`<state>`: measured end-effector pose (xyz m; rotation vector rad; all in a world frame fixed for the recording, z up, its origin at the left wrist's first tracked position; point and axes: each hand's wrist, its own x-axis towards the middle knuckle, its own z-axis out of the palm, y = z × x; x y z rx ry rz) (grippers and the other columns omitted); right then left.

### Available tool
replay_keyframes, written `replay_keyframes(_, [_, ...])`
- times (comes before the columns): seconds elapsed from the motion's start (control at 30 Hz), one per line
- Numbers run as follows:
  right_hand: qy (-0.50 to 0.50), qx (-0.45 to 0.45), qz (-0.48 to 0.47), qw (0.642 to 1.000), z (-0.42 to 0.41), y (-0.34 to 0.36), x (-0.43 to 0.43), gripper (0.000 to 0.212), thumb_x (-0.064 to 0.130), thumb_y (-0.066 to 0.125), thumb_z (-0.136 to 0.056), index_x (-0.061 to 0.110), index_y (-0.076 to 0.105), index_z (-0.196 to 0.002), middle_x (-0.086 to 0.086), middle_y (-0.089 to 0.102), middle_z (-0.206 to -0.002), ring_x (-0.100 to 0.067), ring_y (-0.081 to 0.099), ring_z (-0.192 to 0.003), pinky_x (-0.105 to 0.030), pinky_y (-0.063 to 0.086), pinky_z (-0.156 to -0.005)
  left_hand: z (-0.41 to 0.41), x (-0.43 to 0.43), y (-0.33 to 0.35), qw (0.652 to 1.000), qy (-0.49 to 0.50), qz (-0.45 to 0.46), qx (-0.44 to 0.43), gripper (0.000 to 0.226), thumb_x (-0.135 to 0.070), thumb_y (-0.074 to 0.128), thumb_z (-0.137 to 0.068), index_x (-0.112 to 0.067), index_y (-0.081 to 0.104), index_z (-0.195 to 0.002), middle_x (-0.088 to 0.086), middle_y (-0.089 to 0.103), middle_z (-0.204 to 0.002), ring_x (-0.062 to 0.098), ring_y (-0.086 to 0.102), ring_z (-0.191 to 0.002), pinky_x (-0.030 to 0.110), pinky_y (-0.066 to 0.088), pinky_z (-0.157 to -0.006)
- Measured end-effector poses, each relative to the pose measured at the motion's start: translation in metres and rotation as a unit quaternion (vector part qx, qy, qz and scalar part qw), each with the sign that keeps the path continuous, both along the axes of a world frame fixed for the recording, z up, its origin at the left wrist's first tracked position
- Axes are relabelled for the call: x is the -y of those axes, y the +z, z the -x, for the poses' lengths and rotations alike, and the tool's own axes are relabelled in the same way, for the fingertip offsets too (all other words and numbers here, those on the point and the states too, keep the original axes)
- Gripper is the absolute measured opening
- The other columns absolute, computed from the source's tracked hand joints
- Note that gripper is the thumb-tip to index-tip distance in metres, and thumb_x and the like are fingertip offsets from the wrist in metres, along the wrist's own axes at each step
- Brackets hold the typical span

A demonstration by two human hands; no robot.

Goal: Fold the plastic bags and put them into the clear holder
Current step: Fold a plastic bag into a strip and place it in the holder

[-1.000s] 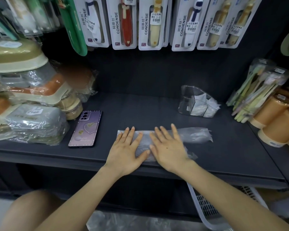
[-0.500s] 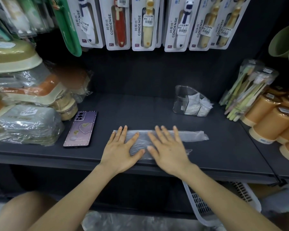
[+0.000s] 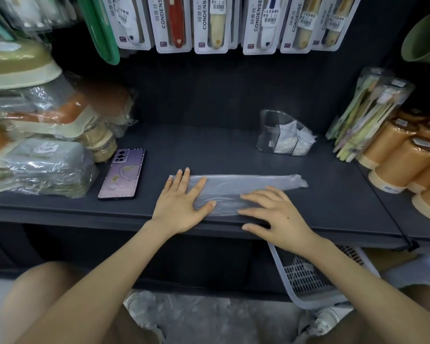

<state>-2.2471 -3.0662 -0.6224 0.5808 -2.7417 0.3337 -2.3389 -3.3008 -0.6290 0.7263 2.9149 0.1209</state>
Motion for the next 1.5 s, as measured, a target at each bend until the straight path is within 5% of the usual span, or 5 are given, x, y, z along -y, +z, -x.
replay_keyframes(0.37, [-0.02,0.013,0.093,0.995,0.001,-0.006,0.009,0.025,0.038,0.059,-0.084,0.017,0.074,-0.087,0.009,0.07,-0.087,-0.013,0.061,-0.084,-0.024,0.036,-0.087,0.002,0.007,0.004,0.993,-0.016,-0.115,0.019,0.1,-0.084,0.015,-0.068,-0.033,0.007,-0.153,0.007,-0.007,-0.161,0.021,-0.013,-0.148,0.032,-0.008,-0.118])
replay_keyframes(0.57, [-0.04,0.014,0.111,0.993,-0.003,-0.004,0.011,0.028,0.035,0.052,-0.087,0.017,0.071,-0.076,0.009,0.065,-0.079,-0.015,0.06,-0.076,-0.029,0.041,-0.081,-0.018,0.024,0.005,0.947,-0.078,-0.305,-0.055,0.063,-0.071,0.048,-0.074,-0.021,0.073,-0.104,-0.008,0.063,-0.113,0.011,0.055,-0.111,0.02,0.031,-0.101])
replay_keyframes(0.97, [-0.118,0.16,0.197,0.96,0.013,0.045,0.015,0.014,0.023,0.051,-0.097,0.027,0.053,-0.084,0.014,0.063,-0.071,0.0,0.056,-0.07,-0.012,0.039,-0.066,-0.017,0.041,0.022,0.909,0.016,-0.406,0.098,0.004,-0.038,0.067,-0.086,-0.036,0.066,-0.083,-0.026,0.068,-0.089,-0.009,0.061,-0.089,0.009,0.04,-0.08])
replay_keyframes(1.4, [-0.187,0.242,0.07,0.949,0.058,0.034,0.011,0.012,0.032,0.059,-0.091,0.029,0.065,-0.081,0.013,0.066,-0.081,-0.009,0.062,-0.081,-0.024,0.042,-0.07,-0.006,0.024,0.024,0.924,0.215,-0.314,0.042,0.046,-0.014,0.061,-0.084,-0.016,0.049,-0.128,0.0,0.066,-0.073,0.014,0.057,-0.068,0.026,0.039,-0.057])
replay_keyframes(1.5, [-0.182,0.254,0.055,0.948,0.061,0.037,0.013,0.014,0.032,0.058,-0.092,0.026,0.069,-0.086,0.014,0.063,-0.077,-0.01,0.062,-0.079,-0.026,0.047,-0.072,-0.011,0.027,0.029,0.944,0.18,-0.259,-0.098,0.047,-0.016,0.056,-0.079,-0.009,0.055,-0.125,0.002,0.063,-0.083,0.024,0.057,-0.079,0.032,0.041,-0.069])
